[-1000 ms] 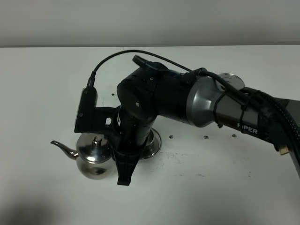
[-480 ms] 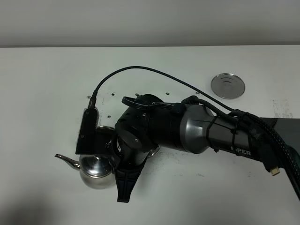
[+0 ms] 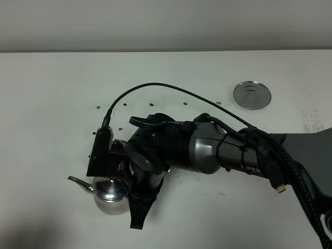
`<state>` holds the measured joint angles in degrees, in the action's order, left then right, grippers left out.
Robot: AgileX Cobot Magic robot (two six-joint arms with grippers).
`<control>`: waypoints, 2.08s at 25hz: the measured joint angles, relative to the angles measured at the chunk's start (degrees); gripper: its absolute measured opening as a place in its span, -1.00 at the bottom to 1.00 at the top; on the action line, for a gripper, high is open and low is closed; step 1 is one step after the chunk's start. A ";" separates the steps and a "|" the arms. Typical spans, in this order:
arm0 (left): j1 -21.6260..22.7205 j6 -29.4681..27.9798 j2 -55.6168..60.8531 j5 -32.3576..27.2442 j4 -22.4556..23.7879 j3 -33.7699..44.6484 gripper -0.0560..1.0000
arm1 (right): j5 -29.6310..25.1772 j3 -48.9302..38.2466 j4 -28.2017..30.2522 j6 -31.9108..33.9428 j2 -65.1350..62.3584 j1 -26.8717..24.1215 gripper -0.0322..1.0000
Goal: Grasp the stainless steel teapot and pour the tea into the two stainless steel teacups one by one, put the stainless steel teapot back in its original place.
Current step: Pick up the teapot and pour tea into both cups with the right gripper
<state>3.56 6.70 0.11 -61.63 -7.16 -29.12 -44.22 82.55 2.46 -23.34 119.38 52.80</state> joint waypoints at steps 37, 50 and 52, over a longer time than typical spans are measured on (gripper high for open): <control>0.00 0.00 0.00 0.00 0.00 0.00 0.12 | -6.80 9.73 7.38 -61.81 -0.73 -23.31 -0.61; 0.00 0.00 0.00 0.00 0.00 0.00 0.12 | -4.32 9.75 22.67 -59.05 0.18 -20.46 -0.61; 0.00 0.00 0.00 0.00 0.00 0.00 0.12 | -4.32 9.75 24.47 -59.03 0.18 -20.26 -0.61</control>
<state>3.56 6.70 0.11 -61.63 -7.16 -29.12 -48.54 92.30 26.93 -82.37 119.56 32.54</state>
